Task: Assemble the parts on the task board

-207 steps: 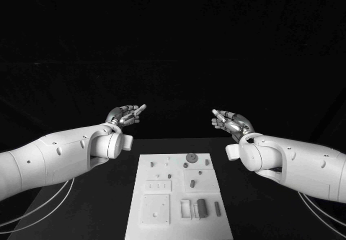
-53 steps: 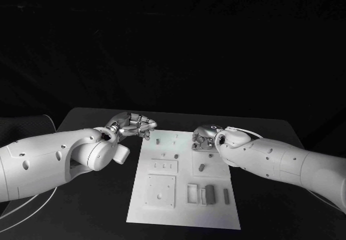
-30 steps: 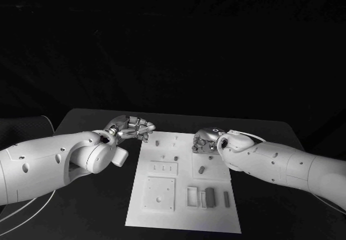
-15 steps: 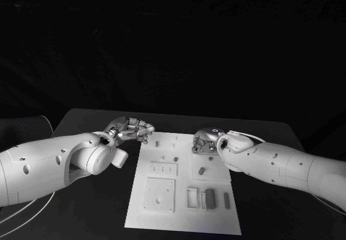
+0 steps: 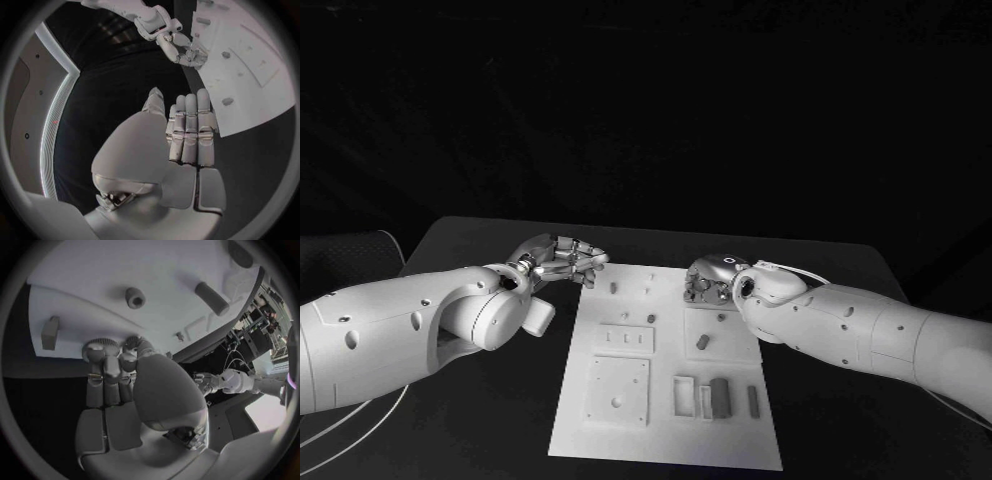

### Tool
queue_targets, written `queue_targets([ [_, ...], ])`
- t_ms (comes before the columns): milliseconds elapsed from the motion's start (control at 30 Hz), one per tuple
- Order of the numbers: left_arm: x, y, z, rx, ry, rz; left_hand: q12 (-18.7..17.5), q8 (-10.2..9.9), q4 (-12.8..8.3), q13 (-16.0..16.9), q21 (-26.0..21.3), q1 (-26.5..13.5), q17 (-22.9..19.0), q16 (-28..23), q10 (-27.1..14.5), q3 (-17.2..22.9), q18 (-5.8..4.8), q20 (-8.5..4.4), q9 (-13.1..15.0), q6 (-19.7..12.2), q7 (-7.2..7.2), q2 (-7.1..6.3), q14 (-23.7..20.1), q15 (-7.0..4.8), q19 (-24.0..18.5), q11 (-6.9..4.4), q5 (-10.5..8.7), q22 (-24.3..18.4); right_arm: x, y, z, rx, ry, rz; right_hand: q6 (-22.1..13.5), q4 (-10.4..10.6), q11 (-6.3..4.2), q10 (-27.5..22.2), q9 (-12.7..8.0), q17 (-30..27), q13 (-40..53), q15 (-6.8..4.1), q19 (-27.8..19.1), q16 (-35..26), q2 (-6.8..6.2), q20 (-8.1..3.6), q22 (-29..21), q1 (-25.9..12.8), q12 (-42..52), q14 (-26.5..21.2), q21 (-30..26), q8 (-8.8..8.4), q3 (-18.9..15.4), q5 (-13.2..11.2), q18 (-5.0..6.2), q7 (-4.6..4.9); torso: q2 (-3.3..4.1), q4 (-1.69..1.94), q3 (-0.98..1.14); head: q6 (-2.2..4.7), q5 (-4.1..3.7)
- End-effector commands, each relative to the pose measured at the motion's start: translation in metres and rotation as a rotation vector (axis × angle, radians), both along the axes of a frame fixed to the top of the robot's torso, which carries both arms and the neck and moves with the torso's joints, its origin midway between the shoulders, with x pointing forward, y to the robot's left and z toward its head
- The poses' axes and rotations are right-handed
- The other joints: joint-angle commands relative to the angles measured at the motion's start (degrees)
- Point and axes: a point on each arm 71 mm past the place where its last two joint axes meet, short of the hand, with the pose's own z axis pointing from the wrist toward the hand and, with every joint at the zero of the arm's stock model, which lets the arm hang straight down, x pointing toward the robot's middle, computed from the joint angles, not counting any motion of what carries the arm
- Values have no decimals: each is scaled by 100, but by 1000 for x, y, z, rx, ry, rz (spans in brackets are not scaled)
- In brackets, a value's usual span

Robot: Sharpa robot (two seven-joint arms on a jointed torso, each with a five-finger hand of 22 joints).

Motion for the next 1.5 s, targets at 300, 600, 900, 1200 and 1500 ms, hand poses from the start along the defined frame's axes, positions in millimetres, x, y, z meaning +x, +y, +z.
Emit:
queue_targets([
  [300,0,-2,1,-8,-4,-13,36,-18,0,10,13,25,6,17,-37,21,96,-30,8,6,26,3,-42,-7,-17,-12,-2,8,-6,-3,-15,-55,42,-5,135,-10,-56,10,37,-24,8,-245,-26,43,-14,-3,121,8,112,197,49,24,175,-456,457,-26,21,-2,-10,18,-6],
  [600,0,-1,1,-6,-6,-10,39,-19,0,15,13,35,7,17,-40,23,97,-30,10,8,25,4,-42,-7,-17,-12,-2,11,-5,-2,-11,-39,3,-13,159,-13,-67,16,46,-8,4,-257,-27,55,-43,-8,120,-8,114,216,62,17,231,-407,457,-36,30,-2,-15,42,-7],
  [900,2,3,1,-2,-9,2,45,-20,0,22,13,48,9,19,-40,26,98,-30,15,12,24,5,-40,-8,-15,-14,-2,15,-3,2,1,-18,-33,-11,174,-16,-73,26,54,-8,-2,-264,-23,63,-94,-14,119,-34,113,230,75,5,275,-368,457,-42,34,-1,-21,76,1],
  [1200,2,3,1,-1,-9,-2,51,-24,-2,32,12,78,11,19,-46,30,99,-30,20,13,23,-2,-40,-8,-15,-14,-2,21,0,8,16,4,-60,-9,183,-15,-76,33,60,-18,-9,-267,-20,64,-126,-17,117,-63,110,236,84,-6,315,-339,457,-45,40,-5,-30,133,5],
  [1500,3,2,1,22,-19,-12,54,-26,0,36,11,83,12,19,-48,29,98,-29,22,13,23,-8,-40,-8,-16,-14,-2,24,2,23,28,22,-96,4,187,-18,-78,37,63,-22,-12,-269,-18,65,-149,-20,116,-74,108,239,89,-13,338,-328,457,-46,47,-4,-26,177,5],
])
